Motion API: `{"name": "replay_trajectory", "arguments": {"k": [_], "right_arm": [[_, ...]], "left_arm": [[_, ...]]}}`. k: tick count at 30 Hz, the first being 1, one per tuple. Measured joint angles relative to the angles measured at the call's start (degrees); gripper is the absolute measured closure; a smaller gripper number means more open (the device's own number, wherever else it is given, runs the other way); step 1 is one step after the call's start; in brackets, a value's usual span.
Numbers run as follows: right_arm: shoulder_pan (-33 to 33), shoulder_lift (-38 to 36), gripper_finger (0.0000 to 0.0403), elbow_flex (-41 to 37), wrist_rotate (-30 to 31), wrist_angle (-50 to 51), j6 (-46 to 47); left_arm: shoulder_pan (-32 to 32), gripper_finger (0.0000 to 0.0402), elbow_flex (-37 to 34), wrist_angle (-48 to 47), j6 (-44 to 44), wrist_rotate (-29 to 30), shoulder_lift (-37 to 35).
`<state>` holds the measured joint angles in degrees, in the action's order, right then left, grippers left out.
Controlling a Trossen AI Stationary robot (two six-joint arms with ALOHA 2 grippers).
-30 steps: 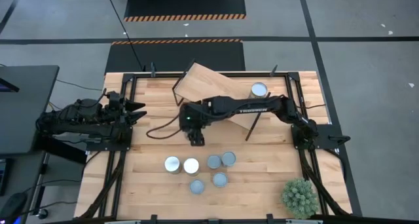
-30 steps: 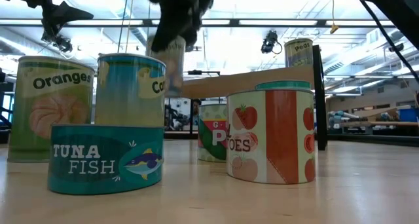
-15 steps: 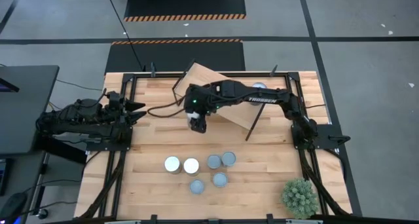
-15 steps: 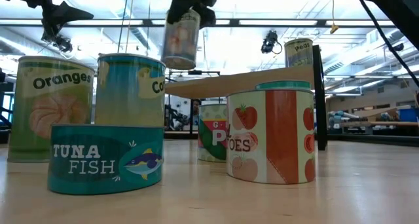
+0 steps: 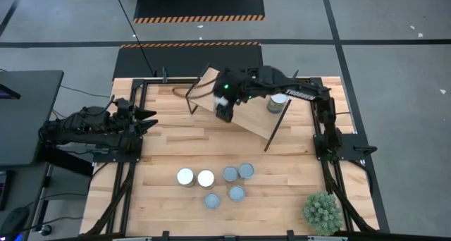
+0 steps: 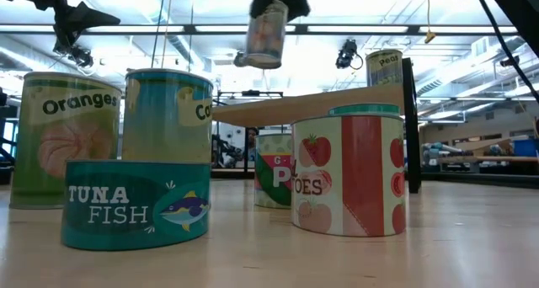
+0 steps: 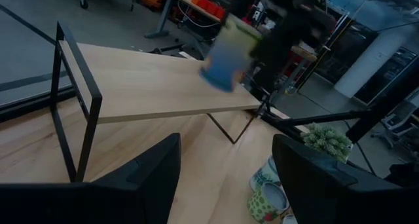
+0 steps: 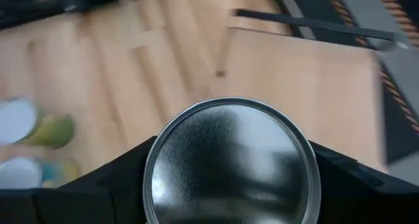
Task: Pick and place cans onto a shelf
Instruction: Put the canned peaches on the shelf
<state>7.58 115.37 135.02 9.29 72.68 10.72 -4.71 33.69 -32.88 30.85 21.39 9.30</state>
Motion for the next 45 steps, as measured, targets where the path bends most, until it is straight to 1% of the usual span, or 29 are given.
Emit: {"name": "replay_trajectory", "arguments": {"k": [6,11,15,20,24,28,32,38,42,45], "right_arm": [[2.9,-2.1,0.0083,0.0,4.5,6.4,4.7],[5.9,-2.1,0.0082,0.0,5.3,12.2,10.2],[7.8,-2.4,0.0082,-2.1,7.4,12.2,11.8],[9.7,-4.0,0.0082,-3.6,7.4,11.0,11.3],[10.3,-4.9,0.0082,-6.0,7.4,8.2,10.8],[11.0,-7.6,0.0082,-11.0,7.5,5.5,10.6],[12.0,-11.4,0.0082,-18.7,7.3,1.7,10.6],[14.6,-18.3,0.0082,-30.4,4.6,-2.6,13.1],[15.7,-21.7,0.0082,-35.3,4.2,-3.7,15.2],[16.0,-22.9,0.0082,-37.3,4.4,-4.0,15.5]], "left_arm": [[0.0,0.0155,0.0,0.0,0.0,0.0,0.0],[0.0,0.0155,0.0,0.0,0.0,0.0,0.0],[0.0,0.0155,0.0,0.0,0.0,0.0,0.0],[0.0,0.0155,0.0,0.0,0.0,0.0,0.0],[0.0,0.0155,0.0,0.0,0.0,0.0,0.0],[0.0,0.0155,0.0,0.0,0.0,0.0,0.0],[0.0,0.0155,0.0,0.0,0.0,0.0,0.0],[0.0,0.0155,0.0,0.0,0.1,0.0,0.0],[0.0,0.0155,0.0,0.0,0.1,0.0,0.0],[0.0,0.0155,0.0,0.0,0.1,0.0,0.0]]}}
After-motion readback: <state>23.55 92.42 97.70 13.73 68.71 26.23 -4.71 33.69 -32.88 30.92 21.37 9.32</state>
